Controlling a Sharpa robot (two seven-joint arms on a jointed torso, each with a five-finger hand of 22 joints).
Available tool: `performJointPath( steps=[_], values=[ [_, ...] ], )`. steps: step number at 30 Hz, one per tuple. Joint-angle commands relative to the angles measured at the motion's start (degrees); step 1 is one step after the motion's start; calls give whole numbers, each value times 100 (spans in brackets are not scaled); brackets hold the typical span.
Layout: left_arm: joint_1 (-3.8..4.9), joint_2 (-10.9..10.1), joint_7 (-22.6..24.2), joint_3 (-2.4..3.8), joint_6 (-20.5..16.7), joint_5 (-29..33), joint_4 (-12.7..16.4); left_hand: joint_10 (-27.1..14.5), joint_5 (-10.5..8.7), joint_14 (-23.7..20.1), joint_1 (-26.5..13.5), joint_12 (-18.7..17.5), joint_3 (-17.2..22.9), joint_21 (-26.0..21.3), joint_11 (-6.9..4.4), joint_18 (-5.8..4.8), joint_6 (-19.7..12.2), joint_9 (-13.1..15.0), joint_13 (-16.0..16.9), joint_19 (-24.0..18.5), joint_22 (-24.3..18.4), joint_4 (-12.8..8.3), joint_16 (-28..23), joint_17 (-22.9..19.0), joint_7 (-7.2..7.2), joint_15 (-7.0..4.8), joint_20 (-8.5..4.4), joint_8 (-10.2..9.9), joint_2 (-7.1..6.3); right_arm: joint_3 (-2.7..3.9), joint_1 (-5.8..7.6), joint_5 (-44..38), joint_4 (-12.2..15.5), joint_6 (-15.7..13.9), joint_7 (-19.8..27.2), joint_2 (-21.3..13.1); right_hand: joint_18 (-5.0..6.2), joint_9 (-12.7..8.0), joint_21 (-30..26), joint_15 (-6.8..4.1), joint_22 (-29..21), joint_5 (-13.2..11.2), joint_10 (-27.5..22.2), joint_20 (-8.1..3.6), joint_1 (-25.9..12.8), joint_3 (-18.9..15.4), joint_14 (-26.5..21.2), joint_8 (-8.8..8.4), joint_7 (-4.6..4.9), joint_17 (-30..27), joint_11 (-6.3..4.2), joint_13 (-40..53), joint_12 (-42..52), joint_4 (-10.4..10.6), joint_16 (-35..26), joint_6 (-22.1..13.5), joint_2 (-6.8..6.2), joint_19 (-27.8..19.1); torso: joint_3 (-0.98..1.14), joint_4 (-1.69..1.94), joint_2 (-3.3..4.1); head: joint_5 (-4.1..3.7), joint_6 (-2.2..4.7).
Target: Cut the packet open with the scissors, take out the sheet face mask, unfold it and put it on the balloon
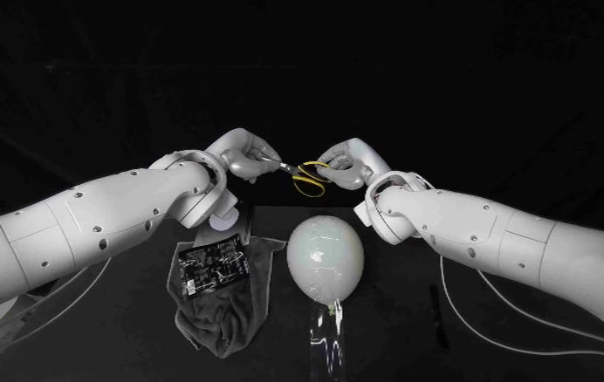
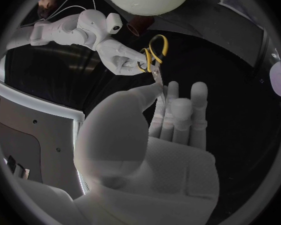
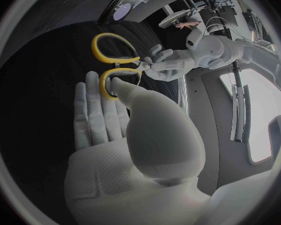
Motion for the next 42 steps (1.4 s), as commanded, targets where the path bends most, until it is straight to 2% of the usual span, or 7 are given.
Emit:
performJointPath(
  steps=[1, 11, 22, 29, 30, 37, 42],
  values=[
    [20, 10, 263, 7, -253, 583, -94, -48, -28, -433, -104, -91, -134, -199, 46, 88, -83, -77, -68, -162, -142, 48, -258, -641, 51, 54, 67, -125, -205, 14, 62, 252, -148, -41, -109, -3, -21, 16, 28, -18, 38, 40, 452, -14, -64, 128, 9, 33, 11, 8, -408, 9, -25, -112, -24, -45, -3, -42, -6, 0, -3, -38, 48],
    [27, 199, 386, -1, -467, 1132, -593, -23, -27, -458, -41, -160, -230, -322, 67, 118, -128, -129, -136, -169, -216, 66, -306, -664, 82, 72, 122, -217, -235, 25, 297, 696, -967, 324, -580, 119, -13, 95, 231, -27, 336, 40, 500, -12, -153, 198, 28, 65, 5, 77, -417, 8, -59, -218, -39, -60, 2, -195, -7, 11, -12, -120, 136],
    [28, 482, 343, -34, -469, 1431, -1293, -79, -27, -456, 19, -251, -269, -376, 100, 125, -137, -161, -204, -147, -252, 87, -312, -674, 110, 99, 153, -271, -222, 46, 555, 990, -2001, 151, -958, 276, -9, 165, 486, -53, 684, 40, 579, -31, -246, 293, 80, 89, -15, 146, -439, 19, -78, -347, -52, -46, -1, -326, -9, -11, -9, -302, 224],
    [26, 394, 539, -42, -482, 1694, -1322, -71, -26, -473, 46, -266, -273, -389, 101, 127, -110, -165, -221, -136, -261, 95, -321, -714, 109, 103, 161, -270, -197, 46, 643, 707, -2050, 400, -884, 17, -13, 183, 550, -46, 792, 40, 570, -29, -290, 335, 70, 83, -9, 162, -432, 16, -104, -376, -76, -59, 2, -399, 2, -13, -14, -406, 248],
    [26, 373, 581, -43, -481, 1737, -1310, -52, -24, -699, 86, -279, -284, -434, 101, 130, -75, -169, -240, -149, -286, 94, -468, -1081, 107, 103, 167, -269, -189, 46, 654, 690, -2039, 423, -873, -20, -15, 187, 559, -42, 813, 41, 564, -27, -299, 345, 62, 80, -6, 165, -429, 15, -112, -380, -84, -65, 6, -418, 3, -11, -16, -429, 256],
    [22, 100, 1130, -110, -201, 3145, -1117, -42, -23, -1140, 221, -393, -361, -875, 123, 117, -19, -223, -362, -349, -529, 128, -1108, -1368, 110, 132, 200, -334, -159, 45, 793, 621, -1932, 519, -800, -406, -16, 193, 574, -37, 846, 40, 555, -24, -311, 360, 52, 76, -1, 170, -424, 13, -124, -389, -95, -74, 9, -448, 13, -27, -16, -497, 269],
    [6, -101, 1452, -174, 91, 4019, -901, -74, -27, -1455, 221, -451, -454, -1290, 150, 85, -24, -252, -430, -642, -737, 190, -1590, -1589, 106, 191, 292, -370, -172, 43, 890, 648, -1501, 527, -776, -862, -17, 198, 581, -35, 865, 40, 549, -21, -319, 366, 46, 75, 1, 174, -422, 11, -131, -395, -102, -78, 5, -466, 4, -28, -5, -607, 258]
  ],
)
